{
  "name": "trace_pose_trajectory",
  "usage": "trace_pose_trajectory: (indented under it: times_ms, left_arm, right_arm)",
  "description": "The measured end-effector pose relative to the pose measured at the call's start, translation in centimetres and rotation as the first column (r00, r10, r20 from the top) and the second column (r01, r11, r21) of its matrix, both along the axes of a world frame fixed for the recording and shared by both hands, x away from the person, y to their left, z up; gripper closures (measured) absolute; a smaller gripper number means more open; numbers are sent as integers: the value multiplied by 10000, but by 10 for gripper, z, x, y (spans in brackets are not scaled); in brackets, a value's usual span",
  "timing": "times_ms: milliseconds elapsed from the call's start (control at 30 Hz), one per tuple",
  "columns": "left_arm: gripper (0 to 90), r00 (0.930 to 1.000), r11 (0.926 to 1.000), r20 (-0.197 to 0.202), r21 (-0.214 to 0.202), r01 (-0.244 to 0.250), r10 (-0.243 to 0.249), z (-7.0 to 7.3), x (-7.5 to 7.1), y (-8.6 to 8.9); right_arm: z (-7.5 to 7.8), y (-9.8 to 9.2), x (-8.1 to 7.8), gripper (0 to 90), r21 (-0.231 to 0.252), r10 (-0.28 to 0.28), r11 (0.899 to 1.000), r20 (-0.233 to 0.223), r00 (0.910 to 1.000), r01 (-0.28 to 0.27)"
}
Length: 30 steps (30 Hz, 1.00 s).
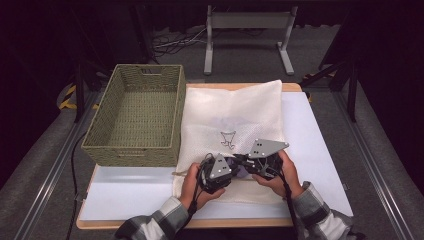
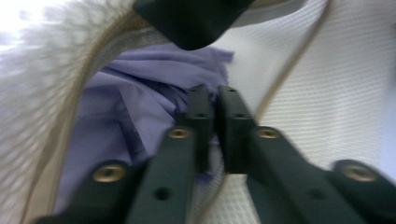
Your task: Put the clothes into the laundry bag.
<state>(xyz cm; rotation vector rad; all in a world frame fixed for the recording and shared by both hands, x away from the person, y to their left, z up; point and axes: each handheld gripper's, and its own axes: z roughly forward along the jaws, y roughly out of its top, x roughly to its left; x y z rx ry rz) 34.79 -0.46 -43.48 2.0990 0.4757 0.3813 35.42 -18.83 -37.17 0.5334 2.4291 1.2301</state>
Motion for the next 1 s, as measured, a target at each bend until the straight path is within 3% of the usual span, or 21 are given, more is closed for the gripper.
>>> trace_pose_trajectory:
  times_ms: [133,333,467,533,567,667,733,800,867,1000]
  left_arm:
    - [900,10000,9999,-10,80,-92,92,-4,8,-8]
    - [900,9935,9930,305,411,-1109,1097,-7,20,-10]
    - [900,9813,9805,493,553,-1887,1861,-9,28,-6]
    - [900,9709,9698,639,667,-2348,2307,-9,30,-4]
    - [900,9709,9698,639,667,-2348,2307,-9,30,-4]
    - [900,9563,9549,713,703,-2883,2835,-8,34,-1]
    - [900,9515,9500,654,675,-3047,3006,-8,34,0]
    - [900,9560,9547,567,624,-2911,2878,-7,33,3]
    - [900,9670,9673,242,-15,-2536,2535,-6,31,7]
    - [870,9728,9727,370,-492,-2268,2287,-2,22,15]
  right_arm:
    - [0,0,0,879,13,25,10000,9,10000,-25]
    - [0,-1,0,879,29,11,10000,-5,10000,-11]
    - [0,-1,0,879,60,33,10000,-3,10000,-33]
    - [0,-1,0,879,56,45,10000,-37,10000,-45]
    - [0,-1,0,879,56,45,10000,-37,10000,-45]
    - [0,0,-1,879,18,67,10000,-53,10000,-67]
    - [-1,1,-2,879,-19,89,10000,-57,9999,-89]
    - [-2,1,-1,879,-62,119,9999,-95,9999,-119]
    - [-3,1,-1,879,-113,102,9999,-120,9999,-104]
    - [-4,-3,1,879,-143,43,9999,-124,9999,-45]
